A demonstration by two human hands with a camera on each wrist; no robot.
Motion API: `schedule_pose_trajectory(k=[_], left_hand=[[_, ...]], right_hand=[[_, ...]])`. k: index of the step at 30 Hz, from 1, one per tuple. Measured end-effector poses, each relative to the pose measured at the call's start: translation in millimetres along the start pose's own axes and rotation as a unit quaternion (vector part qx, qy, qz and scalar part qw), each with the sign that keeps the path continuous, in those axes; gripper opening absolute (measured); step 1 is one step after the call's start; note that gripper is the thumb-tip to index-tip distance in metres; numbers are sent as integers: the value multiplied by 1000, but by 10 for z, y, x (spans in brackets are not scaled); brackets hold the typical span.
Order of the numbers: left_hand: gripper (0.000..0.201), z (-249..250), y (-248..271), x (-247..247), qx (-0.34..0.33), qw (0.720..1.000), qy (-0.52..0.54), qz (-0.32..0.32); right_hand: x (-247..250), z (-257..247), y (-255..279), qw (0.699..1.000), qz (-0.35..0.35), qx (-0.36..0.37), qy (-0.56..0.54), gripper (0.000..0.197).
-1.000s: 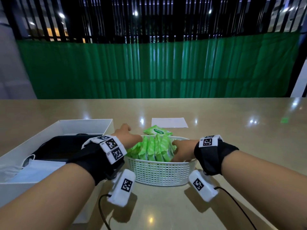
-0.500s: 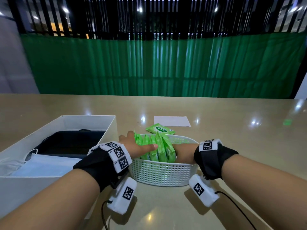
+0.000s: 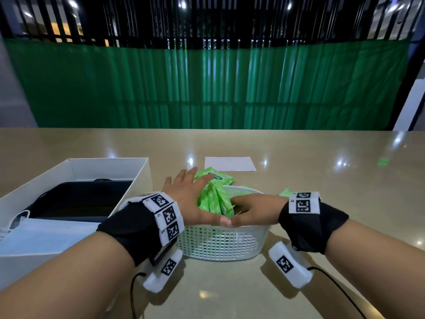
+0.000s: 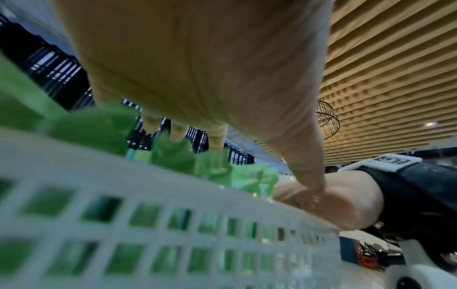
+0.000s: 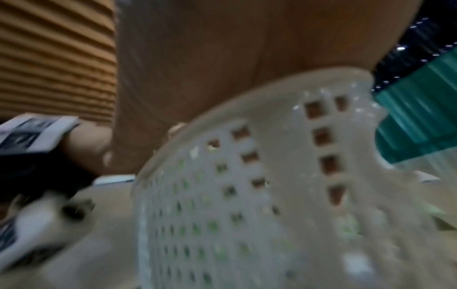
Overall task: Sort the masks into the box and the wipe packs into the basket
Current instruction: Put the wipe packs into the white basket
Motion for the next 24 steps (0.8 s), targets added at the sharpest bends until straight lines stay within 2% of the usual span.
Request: schedule_pose_trajectory(k=[3, 6, 9, 12, 15, 17, 19, 20, 22, 24], left_hand=[[96, 95, -123, -41, -40, 999, -5, -6], [88, 130, -205, -180, -48, 999, -19, -5], [89, 107, -225, -260, -38, 999, -29, 22], [92, 83, -189, -276, -32, 999, -12, 33], [86, 84, -201, -284, -35, 999, -2, 35], [83, 97, -198, -268, -32, 999, -7, 36], [83, 109, -192, -265, -29, 999, -12, 34], [83, 109, -190, -266, -29, 999, -14, 36], [82, 117, -187, -271, -29, 999, -13, 39], [82, 111, -189, -273, -29, 999, -11, 40]], right_hand=[[-73, 32, 168, 999, -5, 18, 32, 70], [-142, 55, 221, 993, 38, 41, 107, 74], [-131, 149, 219, 993, 59, 83, 66, 79], [22, 348, 277, 991, 89, 88, -51, 63], [288, 767, 228, 957, 221, 10, -187, 29], [407, 1097, 100, 952, 259, -88, -135, 27], [405, 1381, -67, 963, 205, -175, -6, 37], [377, 1469, -143, 964, 168, -196, 58, 44], [330, 1508, -259, 962, 115, -194, 152, 57], [297, 1426, -357, 956, 88, -162, 229, 71]])
Point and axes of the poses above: each hand's wrist, its own y-axis away from the middle knuckle, its own x-axis out of the back of the hand, z = x × y, the point moved 2 cm from there along -y, towards the middle knuckle, and after that the axes turned 15 degrees about -x, right-handed, at the moved point
